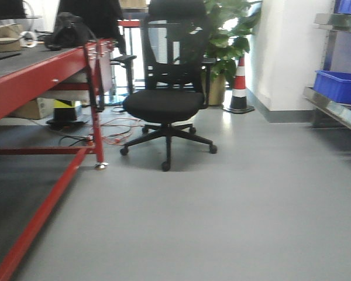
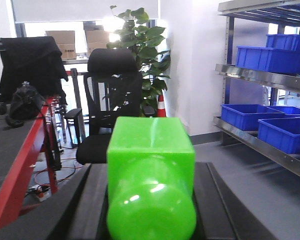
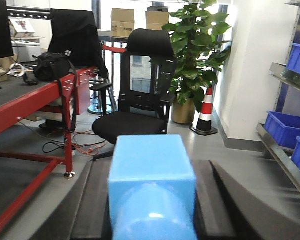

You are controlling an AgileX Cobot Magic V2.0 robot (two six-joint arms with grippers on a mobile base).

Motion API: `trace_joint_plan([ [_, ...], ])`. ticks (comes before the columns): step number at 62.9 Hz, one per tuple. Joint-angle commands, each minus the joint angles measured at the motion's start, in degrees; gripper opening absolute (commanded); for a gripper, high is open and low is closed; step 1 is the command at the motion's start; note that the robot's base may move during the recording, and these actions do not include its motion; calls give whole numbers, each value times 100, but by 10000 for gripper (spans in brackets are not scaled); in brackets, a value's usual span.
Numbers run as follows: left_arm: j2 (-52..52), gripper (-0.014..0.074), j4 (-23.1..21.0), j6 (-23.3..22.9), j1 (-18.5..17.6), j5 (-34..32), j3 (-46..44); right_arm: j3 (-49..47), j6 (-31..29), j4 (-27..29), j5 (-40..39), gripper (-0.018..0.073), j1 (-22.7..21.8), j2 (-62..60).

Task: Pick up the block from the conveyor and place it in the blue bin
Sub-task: 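Drive the base away from the conveyor toward the shelf rack, then drive up to the shelf and move both held blocks over blue bins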

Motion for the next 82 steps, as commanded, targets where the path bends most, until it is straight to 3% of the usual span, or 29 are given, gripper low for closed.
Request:
trace_joint_plan([
  [1, -21, -111, 7, 19, -29, -89, -41, 3, -26, -44, -129, -162, 12, -8],
  [82, -21, -111, 7, 19, -29, -101, -41, 3, -26, -44, -141, -162, 12, -8],
])
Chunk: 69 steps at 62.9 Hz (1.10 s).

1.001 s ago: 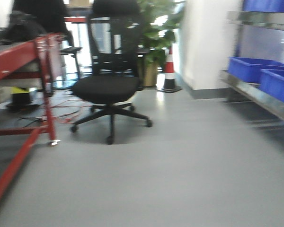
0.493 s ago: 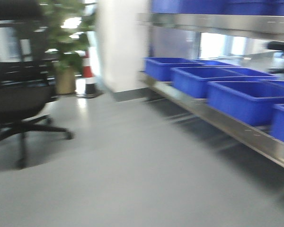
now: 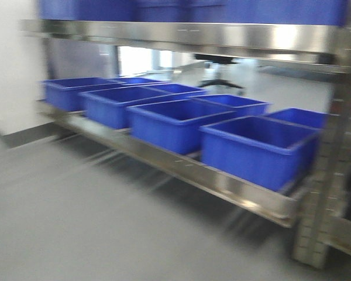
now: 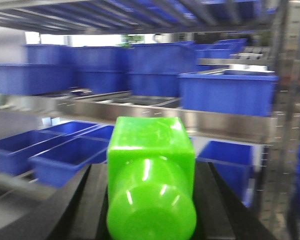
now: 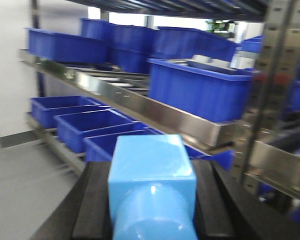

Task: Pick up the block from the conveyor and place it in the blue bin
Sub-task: 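Drive up to the shelf and move both held blocks over blue bins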

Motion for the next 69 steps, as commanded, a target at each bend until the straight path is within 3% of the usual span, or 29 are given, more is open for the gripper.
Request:
trace_joint_plan([
  [1, -21, -111, 7, 19, -29, -90, -41, 3, -21, -44, -136, -162, 12, -8],
  [69, -21, -111, 7, 19, -29, -90, -41, 3, -21, -44, -136, -162, 12, -8],
])
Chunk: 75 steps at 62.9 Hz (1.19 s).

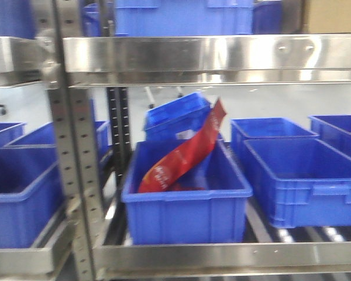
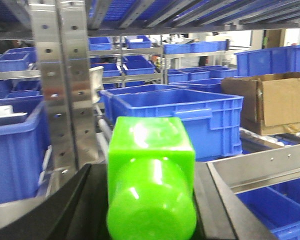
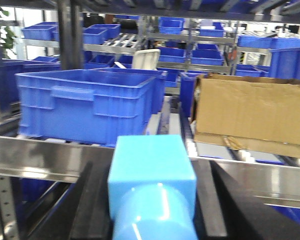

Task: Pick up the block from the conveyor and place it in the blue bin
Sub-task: 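Drive up to the shelf and move both held blocks over blue bins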

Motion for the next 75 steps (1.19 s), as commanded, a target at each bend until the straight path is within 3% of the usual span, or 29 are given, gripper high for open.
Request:
trace_joint_plan([
  [1, -21, -111, 7, 19, -29, -90, -41, 3, -22, -44, -136, -162, 12, -8],
  [75, -21, -111, 7, 19, -29, -90, -41, 3, -22, -44, -148, -162, 12, -8],
])
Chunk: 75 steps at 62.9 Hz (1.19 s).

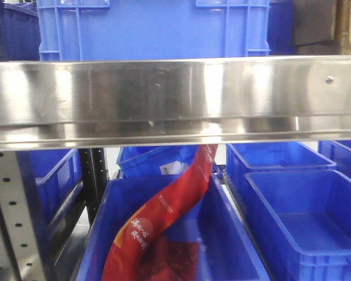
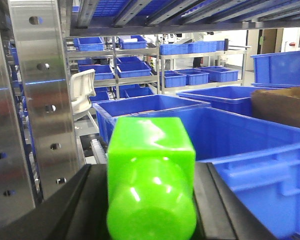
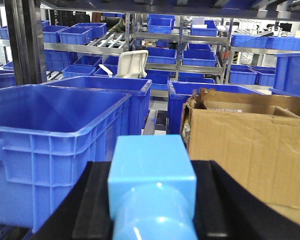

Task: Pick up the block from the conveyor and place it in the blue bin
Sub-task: 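Drive up to the shelf and move both held blocks over blue bins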

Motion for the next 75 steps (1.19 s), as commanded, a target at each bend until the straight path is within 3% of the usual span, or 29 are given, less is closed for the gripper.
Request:
trace_joint_plan([
  [1, -21, -111, 7, 10, -29, -80, -41, 3, -23, -44, -148, -162, 12, -8],
  [75, -21, -111, 7, 10, -29, -80, -41, 3, -23, -44, -148, -162, 12, -8],
])
